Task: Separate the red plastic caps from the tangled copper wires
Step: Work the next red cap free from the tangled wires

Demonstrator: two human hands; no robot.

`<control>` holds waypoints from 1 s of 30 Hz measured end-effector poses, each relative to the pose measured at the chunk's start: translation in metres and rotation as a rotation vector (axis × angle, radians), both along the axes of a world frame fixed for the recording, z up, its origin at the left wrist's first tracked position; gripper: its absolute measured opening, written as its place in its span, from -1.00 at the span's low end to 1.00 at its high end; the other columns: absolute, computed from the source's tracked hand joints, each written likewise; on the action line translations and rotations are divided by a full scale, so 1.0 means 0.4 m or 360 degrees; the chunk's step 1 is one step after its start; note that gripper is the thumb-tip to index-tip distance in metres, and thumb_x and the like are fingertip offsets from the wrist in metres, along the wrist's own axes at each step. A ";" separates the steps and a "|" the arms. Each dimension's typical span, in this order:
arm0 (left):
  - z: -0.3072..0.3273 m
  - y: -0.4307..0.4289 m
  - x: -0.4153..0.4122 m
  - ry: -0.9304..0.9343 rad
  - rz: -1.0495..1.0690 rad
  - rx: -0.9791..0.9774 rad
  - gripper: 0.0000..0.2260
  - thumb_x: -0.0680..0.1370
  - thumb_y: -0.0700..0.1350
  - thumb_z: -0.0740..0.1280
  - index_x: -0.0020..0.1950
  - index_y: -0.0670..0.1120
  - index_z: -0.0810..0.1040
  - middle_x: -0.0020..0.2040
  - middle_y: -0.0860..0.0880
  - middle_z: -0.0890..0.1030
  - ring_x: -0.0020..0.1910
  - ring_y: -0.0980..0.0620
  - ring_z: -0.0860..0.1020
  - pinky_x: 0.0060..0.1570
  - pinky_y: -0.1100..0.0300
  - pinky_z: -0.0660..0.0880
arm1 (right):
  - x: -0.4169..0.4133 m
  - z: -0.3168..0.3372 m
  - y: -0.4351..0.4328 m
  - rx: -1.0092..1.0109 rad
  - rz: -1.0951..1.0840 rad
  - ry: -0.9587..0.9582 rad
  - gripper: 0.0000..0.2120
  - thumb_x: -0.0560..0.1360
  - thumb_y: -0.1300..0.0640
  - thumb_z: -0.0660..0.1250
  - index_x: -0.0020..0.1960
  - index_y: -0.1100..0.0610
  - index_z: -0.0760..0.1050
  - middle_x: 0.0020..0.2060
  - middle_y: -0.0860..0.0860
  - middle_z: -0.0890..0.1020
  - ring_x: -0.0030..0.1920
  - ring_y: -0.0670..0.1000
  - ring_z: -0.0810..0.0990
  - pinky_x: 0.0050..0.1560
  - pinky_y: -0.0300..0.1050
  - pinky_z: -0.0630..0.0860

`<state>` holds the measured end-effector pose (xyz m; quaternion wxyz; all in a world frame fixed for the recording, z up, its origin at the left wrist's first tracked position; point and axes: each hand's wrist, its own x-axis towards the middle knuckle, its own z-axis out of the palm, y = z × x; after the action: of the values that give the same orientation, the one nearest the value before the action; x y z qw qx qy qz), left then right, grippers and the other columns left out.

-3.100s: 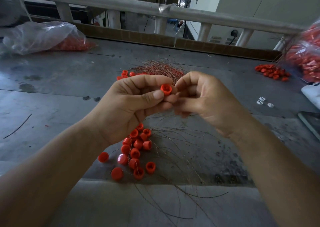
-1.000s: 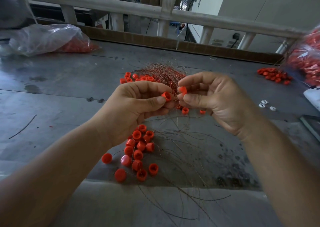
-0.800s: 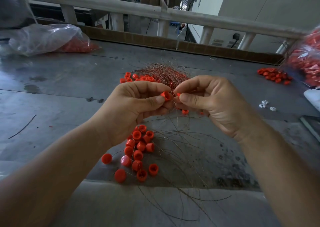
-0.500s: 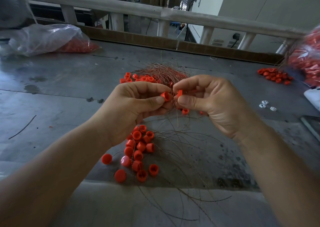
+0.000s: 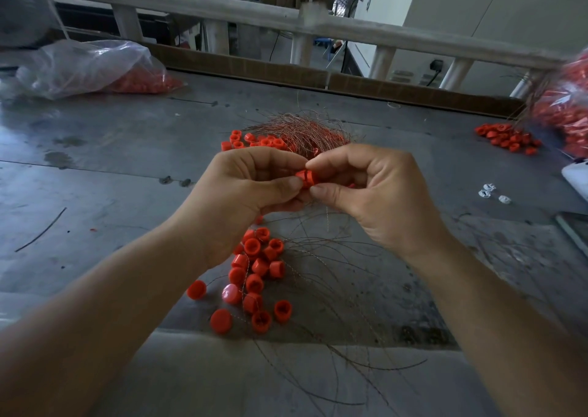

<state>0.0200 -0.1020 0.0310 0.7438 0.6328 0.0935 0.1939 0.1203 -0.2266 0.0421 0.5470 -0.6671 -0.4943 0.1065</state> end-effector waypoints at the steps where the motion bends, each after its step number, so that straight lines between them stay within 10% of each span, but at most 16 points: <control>1: -0.001 0.000 0.001 0.0005 0.0017 0.0014 -0.82 0.23 -0.25 0.34 -0.21 -0.14 0.63 -0.32 -0.07 0.66 -0.31 0.06 0.64 -0.29 0.31 0.56 | -0.002 -0.002 0.002 0.0001 -0.0008 -0.0020 -0.73 0.33 0.40 0.42 -0.14 0.05 0.57 -0.25 -0.08 0.64 -0.22 -0.12 0.65 -0.16 -0.30 0.56; 30: 0.003 0.004 -0.013 0.0040 -0.0115 0.0040 -0.86 0.25 -0.22 0.35 -0.27 -0.12 0.67 -0.32 -0.11 0.67 -0.33 0.04 0.65 -0.37 0.33 0.54 | -0.013 -0.018 0.001 0.0253 -0.0215 -0.0547 -0.79 0.30 0.15 0.44 -0.08 0.12 0.56 -0.26 -0.12 0.58 -0.20 -0.09 0.63 -0.22 -0.22 0.60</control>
<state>0.0147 -0.1005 0.0321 0.7411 0.6474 0.0776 0.1602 0.1151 -0.2261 0.0349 0.5116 -0.6617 -0.5415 -0.0851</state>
